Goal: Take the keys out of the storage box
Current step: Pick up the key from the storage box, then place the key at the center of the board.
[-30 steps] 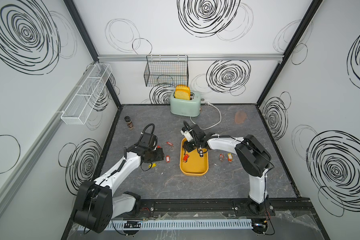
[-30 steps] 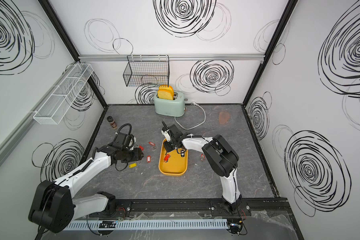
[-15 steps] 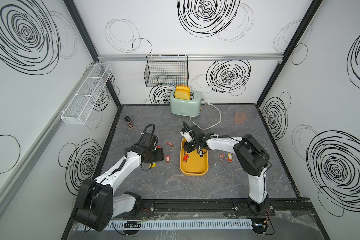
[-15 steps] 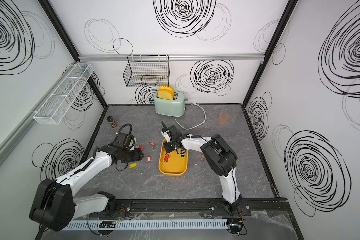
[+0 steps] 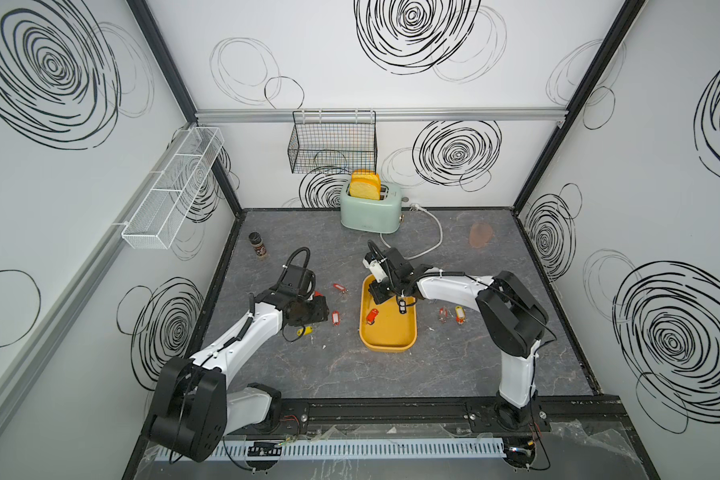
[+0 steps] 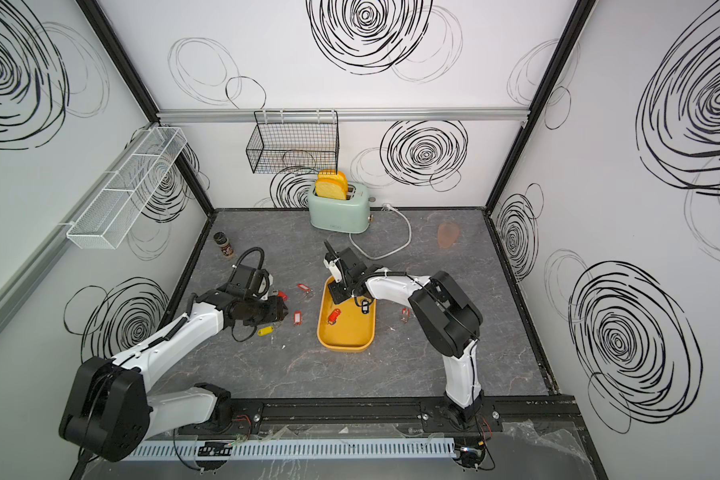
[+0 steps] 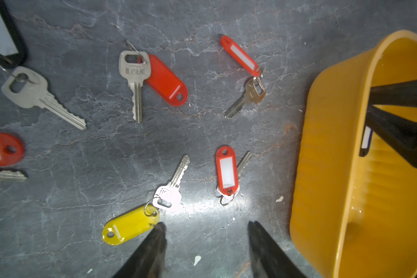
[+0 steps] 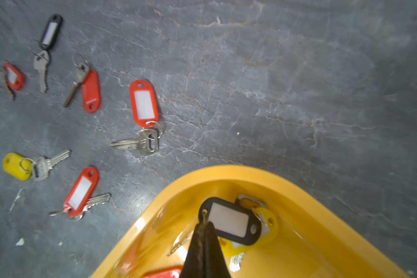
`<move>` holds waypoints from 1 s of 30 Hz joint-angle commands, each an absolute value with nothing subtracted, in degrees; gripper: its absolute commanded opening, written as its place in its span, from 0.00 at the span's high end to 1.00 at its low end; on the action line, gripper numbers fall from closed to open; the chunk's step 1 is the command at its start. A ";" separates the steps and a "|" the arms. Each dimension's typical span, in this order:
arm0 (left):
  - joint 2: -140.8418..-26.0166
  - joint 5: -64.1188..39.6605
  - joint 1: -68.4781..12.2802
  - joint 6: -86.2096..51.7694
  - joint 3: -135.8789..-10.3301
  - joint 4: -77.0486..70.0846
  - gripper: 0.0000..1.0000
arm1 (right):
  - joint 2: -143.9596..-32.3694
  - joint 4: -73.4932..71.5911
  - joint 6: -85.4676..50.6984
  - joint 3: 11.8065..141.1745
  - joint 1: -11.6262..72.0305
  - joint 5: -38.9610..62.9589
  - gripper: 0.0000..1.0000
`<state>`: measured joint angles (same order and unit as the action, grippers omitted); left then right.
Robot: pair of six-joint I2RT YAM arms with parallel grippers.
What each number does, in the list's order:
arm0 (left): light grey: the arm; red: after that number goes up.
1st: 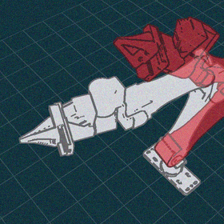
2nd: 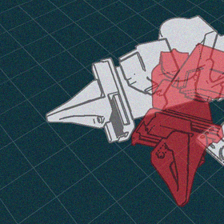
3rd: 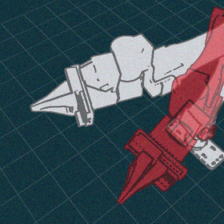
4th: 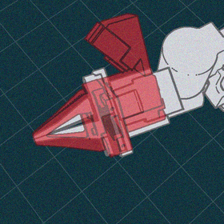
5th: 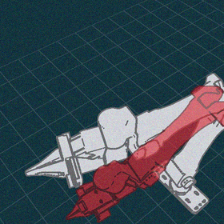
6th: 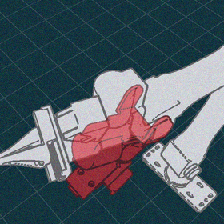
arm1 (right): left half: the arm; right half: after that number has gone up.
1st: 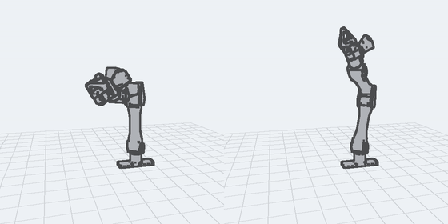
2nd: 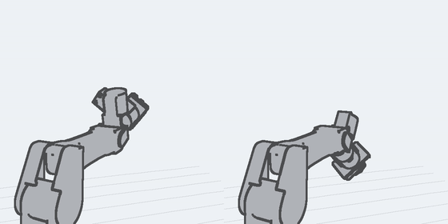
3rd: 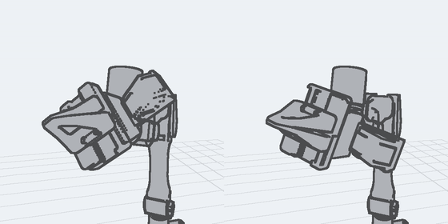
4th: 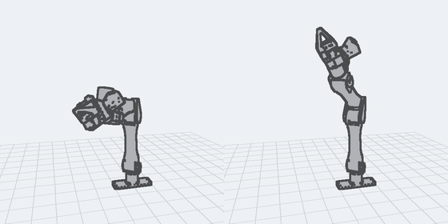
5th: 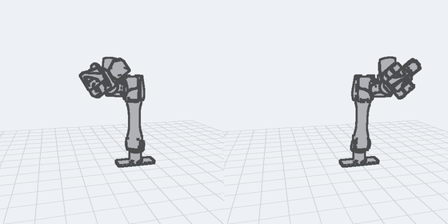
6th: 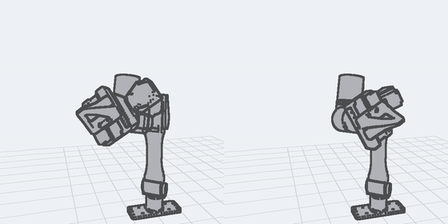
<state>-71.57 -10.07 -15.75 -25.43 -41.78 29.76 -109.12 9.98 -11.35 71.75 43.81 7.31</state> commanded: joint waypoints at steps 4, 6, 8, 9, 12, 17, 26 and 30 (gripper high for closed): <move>-70.34 -11.76 -18.72 -24.79 -43.99 26.01 0.41 | -99.16 11.42 -11.50 69.10 43.95 5.02 1.00; -70.33 -12.24 -19.84 -24.71 -44.34 25.02 0.41 | -96.46 11.77 -11.99 67.97 43.78 4.34 1.00; -70.31 -12.58 -21.04 -24.70 -44.80 24.03 0.41 | -93.45 11.96 -12.95 66.45 43.31 3.72 1.00; -70.29 -12.84 -21.62 -24.70 -44.97 23.55 0.40 | -92.08 11.96 -13.46 65.60 43.01 3.62 1.00; -70.14 -14.09 -23.51 -24.70 -45.47 21.55 0.40 | -87.27 12.27 -15.30 62.35 41.49 2.59 1.00; -71.17 -17.22 -27.15 -22.02 -47.00 18.72 0.40 | -79.17 14.43 -18.33 56.71 37.35 0.66 1.00; -76.80 -21.12 -35.58 -17.45 -51.41 18.12 0.41 | -68.02 21.14 -23.89 48.94 27.27 -4.36 1.00; -79.44 -20.06 -38.73 -16.13 -53.55 19.25 0.41 | -66.34 25.37 -26.85 47.11 22.33 -7.51 1.00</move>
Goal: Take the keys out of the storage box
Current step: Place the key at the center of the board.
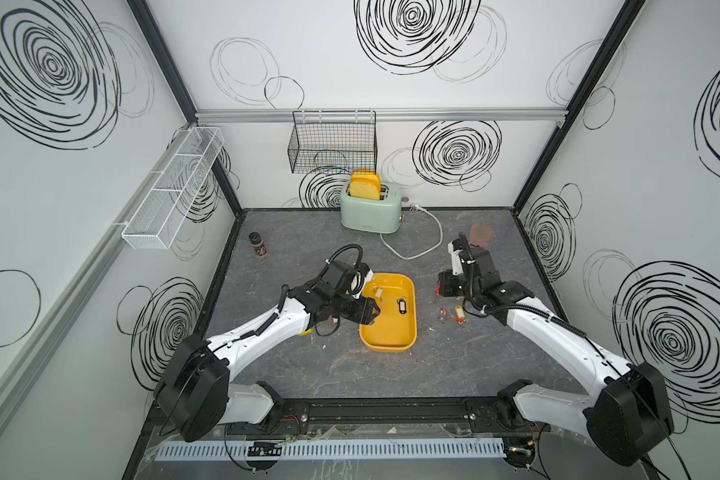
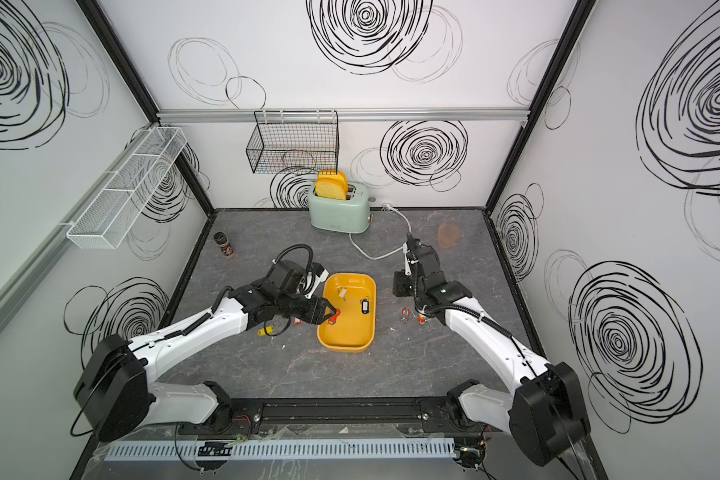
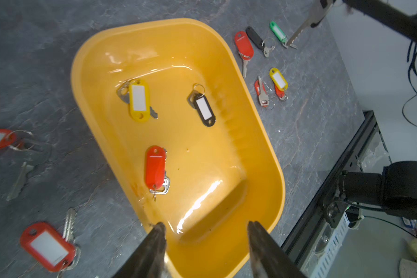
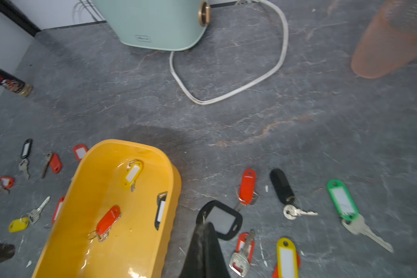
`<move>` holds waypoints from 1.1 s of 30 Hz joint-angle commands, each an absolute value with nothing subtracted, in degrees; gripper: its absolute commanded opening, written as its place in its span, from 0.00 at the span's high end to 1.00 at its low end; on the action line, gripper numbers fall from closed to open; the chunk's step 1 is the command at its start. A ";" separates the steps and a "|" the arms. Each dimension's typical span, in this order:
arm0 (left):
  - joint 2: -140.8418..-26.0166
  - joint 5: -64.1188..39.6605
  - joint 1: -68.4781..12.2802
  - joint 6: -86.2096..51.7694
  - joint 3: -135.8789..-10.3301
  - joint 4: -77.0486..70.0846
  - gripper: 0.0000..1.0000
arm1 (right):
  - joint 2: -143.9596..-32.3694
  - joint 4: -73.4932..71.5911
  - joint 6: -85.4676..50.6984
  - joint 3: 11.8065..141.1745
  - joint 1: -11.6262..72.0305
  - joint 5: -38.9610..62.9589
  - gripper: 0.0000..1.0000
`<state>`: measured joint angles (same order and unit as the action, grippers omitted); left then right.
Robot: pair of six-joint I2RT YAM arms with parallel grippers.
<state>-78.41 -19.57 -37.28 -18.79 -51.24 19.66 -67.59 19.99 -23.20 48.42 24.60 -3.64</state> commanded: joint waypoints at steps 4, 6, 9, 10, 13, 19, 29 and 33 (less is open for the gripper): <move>-80.70 -19.69 -40.40 -15.38 -54.90 19.38 0.41 | -65.31 29.13 -29.26 45.47 17.01 -12.25 1.00; -81.22 -19.60 -40.84 -15.20 -55.35 19.56 0.41 | -65.16 30.46 -30.07 44.69 14.17 -13.56 1.00; -81.83 -19.16 -41.40 -14.94 -55.77 19.69 0.41 | -65.48 31.98 -31.05 43.54 10.54 -15.68 1.00; -81.99 -19.09 -41.48 -14.92 -55.89 19.77 0.41 | -65.69 32.65 -31.40 43.21 9.29 -16.21 1.00; -82.09 -18.77 -41.66 -14.82 -55.91 19.91 0.41 | -66.48 32.83 -31.48 41.92 6.35 -16.50 1.00; -82.00 -18.07 -41.70 -14.71 -55.56 19.87 0.41 | -69.77 31.99 -31.62 39.92 4.91 -18.35 1.00; -81.32 -16.78 -41.66 -14.58 -54.41 20.23 0.41 | -75.16 29.16 -32.83 38.27 5.88 -12.75 1.00; -80.97 -16.52 -41.66 -14.54 -54.06 20.39 0.41 | -75.23 28.59 -33.72 37.19 6.75 -11.77 1.00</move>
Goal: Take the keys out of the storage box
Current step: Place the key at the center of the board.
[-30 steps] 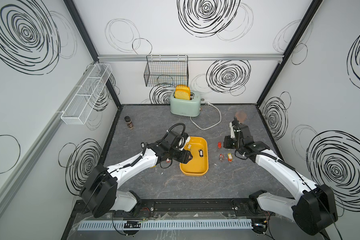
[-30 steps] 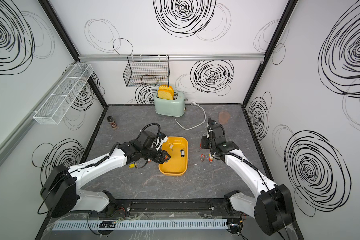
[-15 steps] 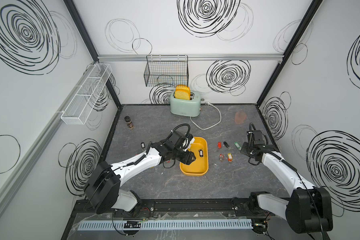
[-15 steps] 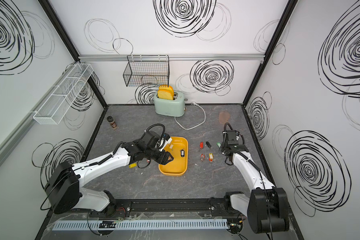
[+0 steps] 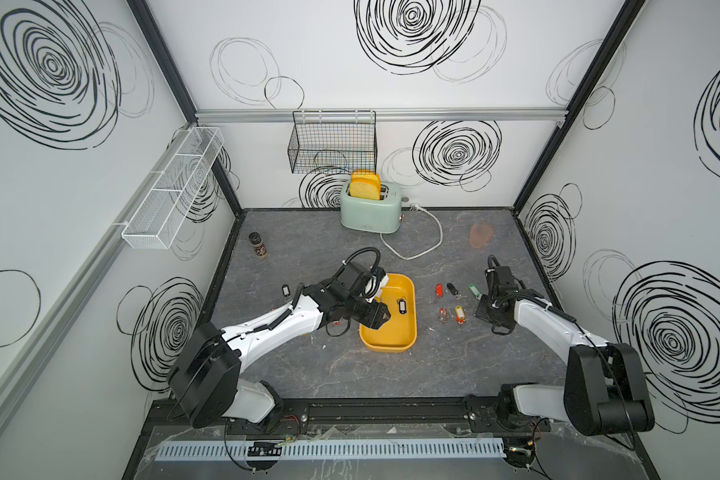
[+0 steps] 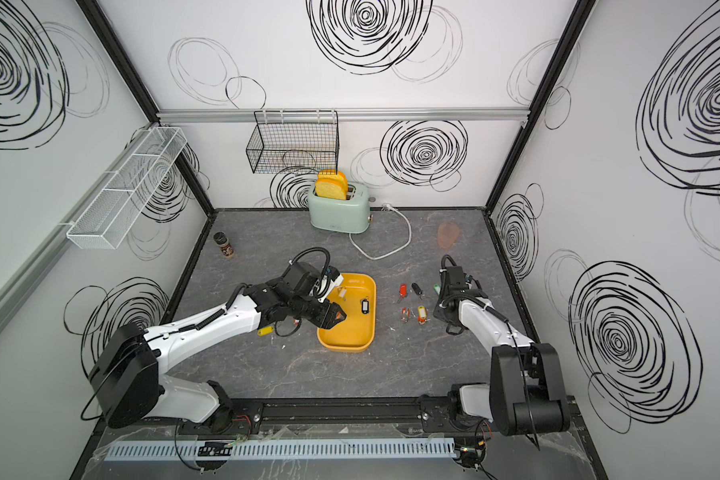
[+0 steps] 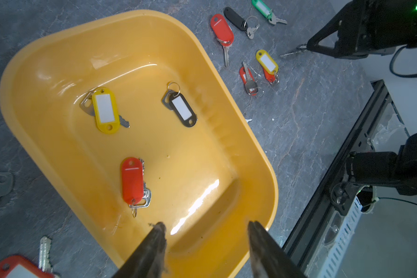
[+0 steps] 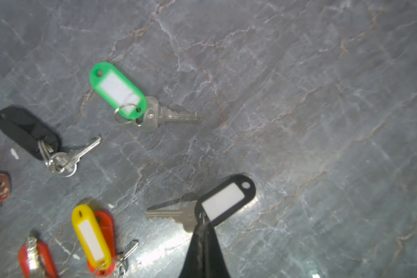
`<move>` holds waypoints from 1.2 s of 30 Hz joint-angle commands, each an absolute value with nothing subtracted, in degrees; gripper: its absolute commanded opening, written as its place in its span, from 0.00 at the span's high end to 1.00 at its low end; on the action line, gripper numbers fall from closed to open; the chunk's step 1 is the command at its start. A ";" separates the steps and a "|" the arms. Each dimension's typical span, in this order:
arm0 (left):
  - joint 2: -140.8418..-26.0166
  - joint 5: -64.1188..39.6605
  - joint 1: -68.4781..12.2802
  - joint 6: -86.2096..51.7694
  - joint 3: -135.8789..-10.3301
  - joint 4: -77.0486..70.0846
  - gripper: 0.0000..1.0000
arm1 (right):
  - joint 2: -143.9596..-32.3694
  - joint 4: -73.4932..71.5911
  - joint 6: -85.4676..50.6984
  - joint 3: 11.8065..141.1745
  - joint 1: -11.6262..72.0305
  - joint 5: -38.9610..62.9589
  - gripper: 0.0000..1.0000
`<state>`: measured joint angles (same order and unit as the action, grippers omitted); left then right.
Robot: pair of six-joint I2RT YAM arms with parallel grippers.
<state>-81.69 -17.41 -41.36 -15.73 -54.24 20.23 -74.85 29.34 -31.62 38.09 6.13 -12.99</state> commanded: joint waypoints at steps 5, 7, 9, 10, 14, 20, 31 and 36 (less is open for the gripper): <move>-80.73 -16.19 -41.66 -14.58 -53.79 20.57 0.40 | -74.58 28.28 -33.68 37.55 6.85 -9.84 0.78; -80.48 -15.87 -41.66 -14.73 -53.66 20.58 0.40 | -73.64 28.89 -33.63 38.47 6.90 -10.05 0.73; -80.12 -15.51 -41.61 -14.81 -53.46 20.57 0.40 | -72.34 29.70 -33.34 39.58 7.14 -10.18 0.73; -79.86 -15.26 -41.59 -14.98 -53.34 20.48 0.40 | -71.49 29.79 -32.93 40.09 7.37 -9.90 0.73; -79.20 -14.53 -41.31 -15.58 -52.96 20.35 0.40 | -68.93 28.97 -30.97 42.09 9.99 -8.35 0.74; -78.11 -13.42 -40.00 -17.04 -52.05 20.26 0.40 | -68.47 27.31 -28.40 45.22 17.23 -6.51 0.74; -74.15 -13.04 -35.07 -20.50 -49.02 20.13 0.40 | -70.39 18.76 -23.09 48.21 26.91 2.52 0.74; -72.35 -13.79 -31.74 -21.97 -47.88 20.65 0.40 | -73.35 14.85 -20.49 49.31 29.94 6.81 0.72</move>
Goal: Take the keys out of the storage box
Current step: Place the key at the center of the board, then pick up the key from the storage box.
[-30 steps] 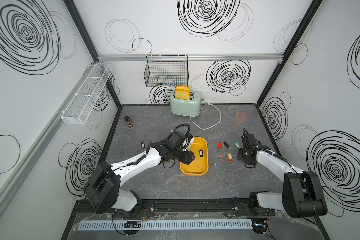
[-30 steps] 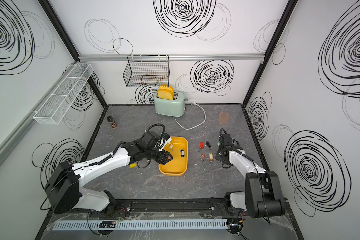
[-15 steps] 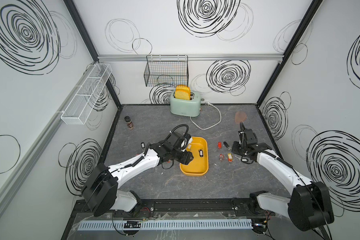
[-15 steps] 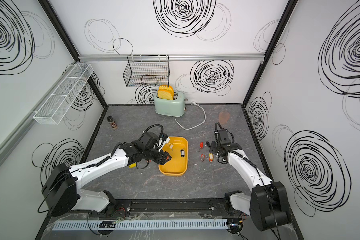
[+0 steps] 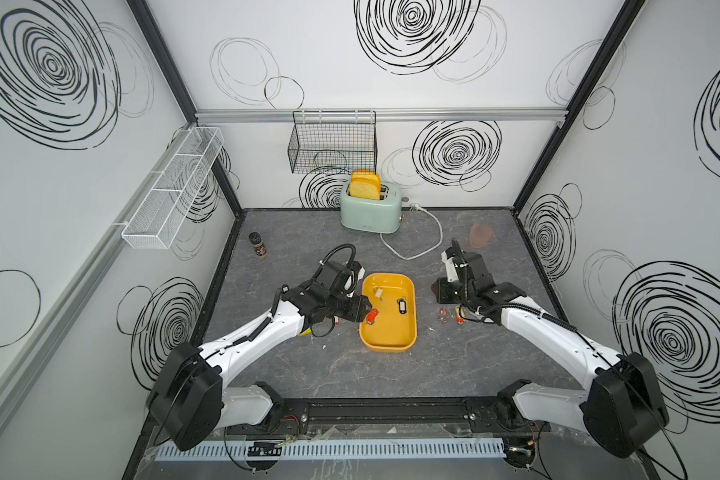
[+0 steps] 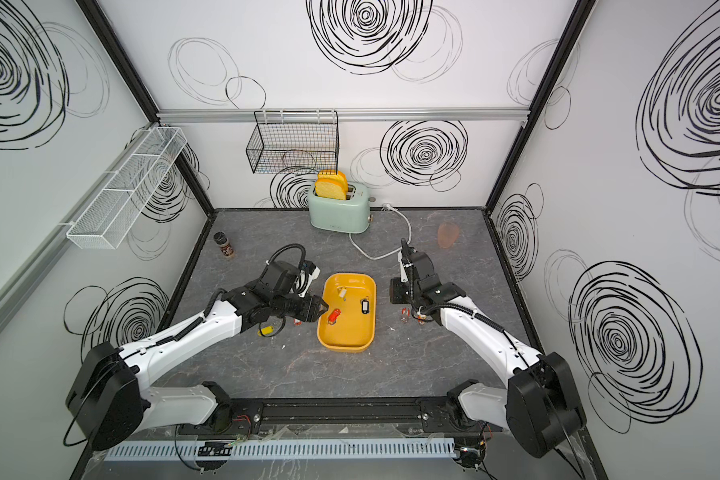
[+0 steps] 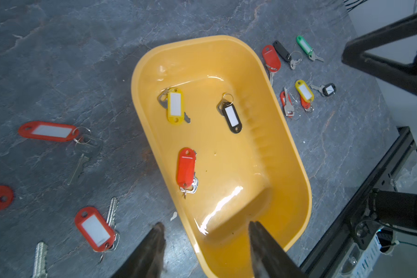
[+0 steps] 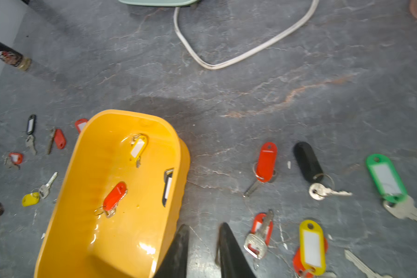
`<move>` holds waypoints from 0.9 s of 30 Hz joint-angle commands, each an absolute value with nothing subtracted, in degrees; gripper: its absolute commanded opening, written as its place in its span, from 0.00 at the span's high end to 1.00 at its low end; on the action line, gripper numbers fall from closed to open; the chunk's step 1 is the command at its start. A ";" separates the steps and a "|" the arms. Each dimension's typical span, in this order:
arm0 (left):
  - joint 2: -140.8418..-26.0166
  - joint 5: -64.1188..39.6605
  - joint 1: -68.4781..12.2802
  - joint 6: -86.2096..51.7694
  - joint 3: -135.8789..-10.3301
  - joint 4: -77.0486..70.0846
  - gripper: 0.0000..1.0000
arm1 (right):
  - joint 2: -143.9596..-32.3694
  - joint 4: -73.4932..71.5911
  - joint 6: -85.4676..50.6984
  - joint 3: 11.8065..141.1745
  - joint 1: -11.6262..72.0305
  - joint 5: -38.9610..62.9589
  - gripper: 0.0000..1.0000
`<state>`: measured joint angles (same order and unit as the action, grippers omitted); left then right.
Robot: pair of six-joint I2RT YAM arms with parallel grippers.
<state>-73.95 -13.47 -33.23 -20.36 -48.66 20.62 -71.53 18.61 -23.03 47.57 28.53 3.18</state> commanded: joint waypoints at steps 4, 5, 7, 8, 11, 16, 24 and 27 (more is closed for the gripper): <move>-70.85 -15.39 -29.37 -22.53 -47.04 20.57 0.39 | -76.63 11.49 -18.28 50.69 32.53 9.10 0.68; -70.67 -15.69 -28.81 -22.63 -47.02 20.78 0.39 | -77.68 11.12 -17.83 51.23 33.05 9.37 0.67; -70.43 -16.11 -27.74 -22.72 -46.94 21.43 0.39 | -80.16 10.32 -16.99 52.63 34.06 9.82 0.66; -70.37 -16.58 -27.23 -22.76 -46.85 21.51 0.39 | -81.31 9.95 -16.50 53.15 34.43 10.32 0.65; -69.99 -17.78 -25.85 -22.68 -46.68 22.03 0.39 | -84.78 8.87 -15.20 54.82 35.76 10.65 0.63; -69.57 -18.62 -24.07 -22.15 -46.49 22.74 0.39 | -89.80 6.87 -13.82 56.67 37.12 10.37 0.59; -69.46 -19.60 -22.84 -21.09 -46.32 23.12 0.39 | -97.33 4.08 -11.90 60.14 38.79 8.97 0.56; -69.65 -19.93 -22.45 -20.75 -46.38 23.37 0.39 | -100.13 3.73 -11.52 61.87 39.33 8.63 0.56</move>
<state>-70.70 -18.90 -23.16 -21.71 -47.09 23.29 -98.43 5.69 -13.21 59.70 38.61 9.39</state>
